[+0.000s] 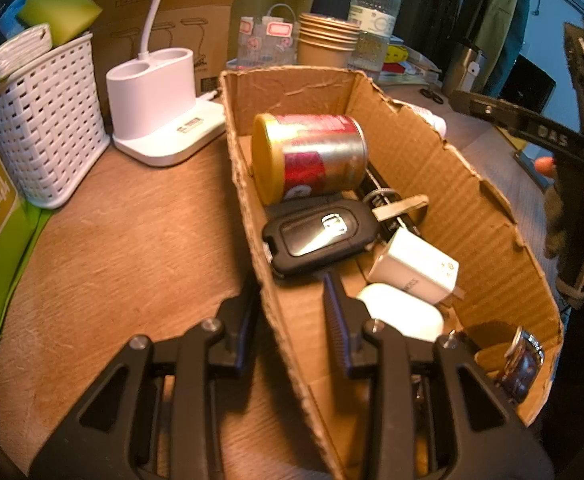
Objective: Organize rigid objects
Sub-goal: 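Move the right gripper to the white pill bottle and grasp it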
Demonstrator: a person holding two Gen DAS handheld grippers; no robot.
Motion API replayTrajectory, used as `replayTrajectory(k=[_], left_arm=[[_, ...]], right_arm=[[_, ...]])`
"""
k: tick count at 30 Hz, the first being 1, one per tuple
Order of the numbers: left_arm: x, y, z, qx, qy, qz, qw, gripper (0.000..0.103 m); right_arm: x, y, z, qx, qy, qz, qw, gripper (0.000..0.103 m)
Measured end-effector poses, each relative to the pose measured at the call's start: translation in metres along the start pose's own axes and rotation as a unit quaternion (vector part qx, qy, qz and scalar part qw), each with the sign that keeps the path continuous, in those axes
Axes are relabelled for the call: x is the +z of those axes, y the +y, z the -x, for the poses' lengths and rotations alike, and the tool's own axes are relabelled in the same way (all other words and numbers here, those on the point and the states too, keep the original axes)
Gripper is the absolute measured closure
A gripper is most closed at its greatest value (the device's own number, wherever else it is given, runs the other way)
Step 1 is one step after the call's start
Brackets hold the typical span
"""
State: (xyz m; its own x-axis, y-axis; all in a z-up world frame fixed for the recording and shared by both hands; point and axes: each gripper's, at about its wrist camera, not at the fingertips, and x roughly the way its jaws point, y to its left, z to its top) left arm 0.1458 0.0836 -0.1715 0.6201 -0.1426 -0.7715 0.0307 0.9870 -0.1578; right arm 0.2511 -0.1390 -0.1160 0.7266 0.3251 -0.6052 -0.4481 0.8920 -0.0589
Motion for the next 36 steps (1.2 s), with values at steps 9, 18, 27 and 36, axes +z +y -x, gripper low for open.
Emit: replayTrajectory(k=[9, 18, 27, 36], left_arm=[[0.000, 0.000, 0.000, 0.000, 0.000, 0.000, 1.0000, 0.069], [0.000, 0.000, 0.000, 0.000, 0.000, 0.000, 1.0000, 0.069], [0.000, 0.000, 0.000, 0.000, 0.000, 0.000, 1.0000, 0.069], [0.000, 0.000, 0.000, 0.000, 0.000, 0.000, 1.0000, 0.069]], right_arm=[[-0.001, -0.022, -0.037, -0.022, 0.023, 0.004, 0.999, 0.021], [0.004, -0.026, -0.073, -0.037, 0.047, 0.044, 0.997, 0.021], [0.008, -0.018, -0.092, -0.029, 0.065, 0.073, 0.995, 0.021], [0.005, -0.009, -0.100, -0.028, 0.076, 0.082, 0.993, 0.027]])
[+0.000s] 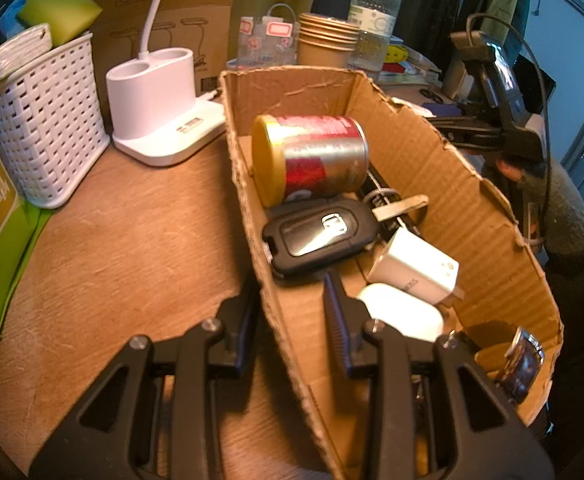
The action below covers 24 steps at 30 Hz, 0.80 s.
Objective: Organize rigid objects
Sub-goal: 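Move the right gripper to the white pill bottle and grasp it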
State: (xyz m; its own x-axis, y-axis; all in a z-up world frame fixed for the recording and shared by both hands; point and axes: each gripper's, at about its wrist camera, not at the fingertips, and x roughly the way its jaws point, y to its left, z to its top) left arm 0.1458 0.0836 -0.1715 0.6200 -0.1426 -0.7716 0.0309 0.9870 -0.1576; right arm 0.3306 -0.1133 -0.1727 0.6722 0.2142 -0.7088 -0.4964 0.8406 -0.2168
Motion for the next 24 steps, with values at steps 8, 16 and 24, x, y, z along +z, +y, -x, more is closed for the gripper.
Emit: replayTrajectory(k=[8, 16, 24], left_arm=[[0.000, 0.000, 0.000, 0.001, 0.000, 0.000, 1.0000, 0.069], [0.000, 0.000, 0.000, 0.000, 0.000, 0.000, 1.0000, 0.069], [0.000, 0.000, 0.000, 0.001, 0.000, 0.000, 1.0000, 0.069]], right_arm=[[-0.003, -0.008, 0.005, 0.006, -0.007, -0.027, 1.000, 0.034], [-0.003, -0.002, 0.019, 0.015, -0.025, -0.030, 0.999, 0.034], [0.008, 0.016, 0.052, 0.037, -0.061, -0.024, 0.997, 0.034]])
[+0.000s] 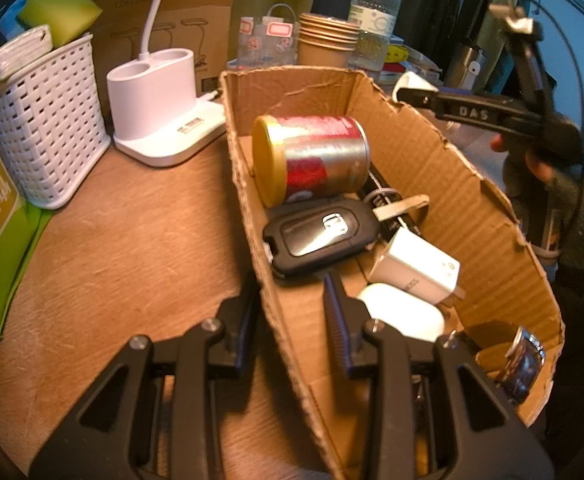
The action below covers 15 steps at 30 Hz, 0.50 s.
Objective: Organize rigid objects
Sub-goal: 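Carry the pill bottle over the box and open the right gripper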
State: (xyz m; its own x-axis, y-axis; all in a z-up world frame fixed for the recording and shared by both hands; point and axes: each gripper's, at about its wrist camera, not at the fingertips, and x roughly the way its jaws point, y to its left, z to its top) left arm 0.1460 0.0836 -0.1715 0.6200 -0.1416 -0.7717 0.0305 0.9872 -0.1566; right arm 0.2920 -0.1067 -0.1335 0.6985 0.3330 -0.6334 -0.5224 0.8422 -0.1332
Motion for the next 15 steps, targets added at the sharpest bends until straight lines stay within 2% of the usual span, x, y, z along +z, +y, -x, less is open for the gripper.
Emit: replayTrajectory(k=[15], left_arm=[[0.000, 0.000, 0.000, 0.000, 0.000, 0.000, 1.0000, 0.069]], right_arm=[[0.021, 0.067, 0.051, 0.062, -0.067, 0.066, 0.994, 0.034]])
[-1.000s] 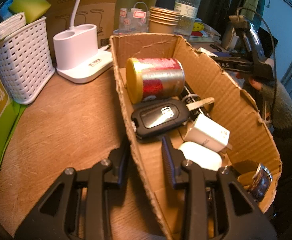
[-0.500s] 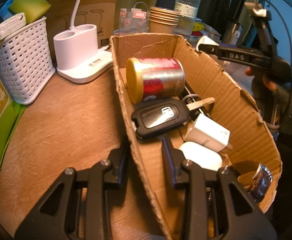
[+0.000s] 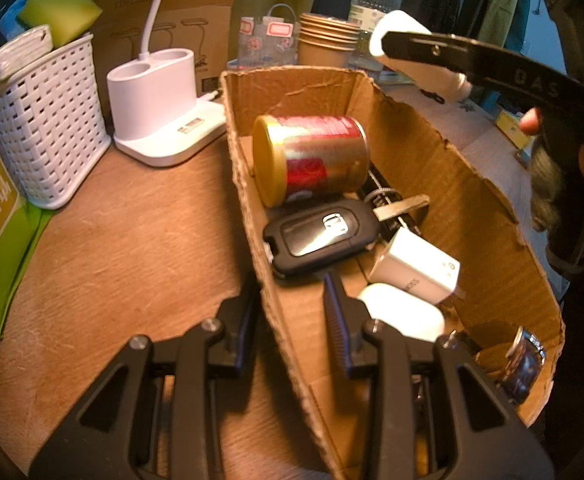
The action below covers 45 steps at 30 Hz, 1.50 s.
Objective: Organize rigid objects
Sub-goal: 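Carry the pill bottle over the box and open the right gripper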
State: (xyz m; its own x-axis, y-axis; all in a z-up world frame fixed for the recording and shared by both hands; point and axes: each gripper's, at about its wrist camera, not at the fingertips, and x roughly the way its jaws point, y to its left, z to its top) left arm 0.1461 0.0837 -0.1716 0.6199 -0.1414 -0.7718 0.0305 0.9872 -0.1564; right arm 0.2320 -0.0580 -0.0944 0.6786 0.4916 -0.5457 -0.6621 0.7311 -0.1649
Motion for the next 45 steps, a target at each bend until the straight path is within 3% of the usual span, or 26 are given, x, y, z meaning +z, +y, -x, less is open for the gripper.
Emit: replayTrajectory(k=[8, 20, 32, 36, 45], left_arm=[[0.000, 0.000, 0.000, 0.000, 0.000, 0.000, 1.0000, 0.069], [0.000, 0.000, 0.000, 0.000, 0.000, 0.000, 1.0000, 0.069], [0.000, 0.000, 0.000, 0.000, 0.000, 0.000, 1.0000, 0.069], [0.000, 0.000, 0.000, 0.000, 0.000, 0.000, 1.0000, 0.069], [0.000, 0.000, 0.000, -0.001, 0.000, 0.000, 1.0000, 0.069]], right_arm=[[0.007, 0.029, -0.004, 0.028, -0.003, 0.029, 0.999, 0.034], [0.005, 0.051, -0.020, 0.054, 0.028, 0.063, 0.996, 0.034], [0.002, 0.053, -0.025, 0.060, 0.046, 0.066, 0.995, 0.033], [0.003, 0.052, -0.023, 0.065, 0.046, 0.062, 0.995, 0.026], [0.005, 0.049, -0.013, 0.062, 0.033, 0.055, 0.996, 0.023]])
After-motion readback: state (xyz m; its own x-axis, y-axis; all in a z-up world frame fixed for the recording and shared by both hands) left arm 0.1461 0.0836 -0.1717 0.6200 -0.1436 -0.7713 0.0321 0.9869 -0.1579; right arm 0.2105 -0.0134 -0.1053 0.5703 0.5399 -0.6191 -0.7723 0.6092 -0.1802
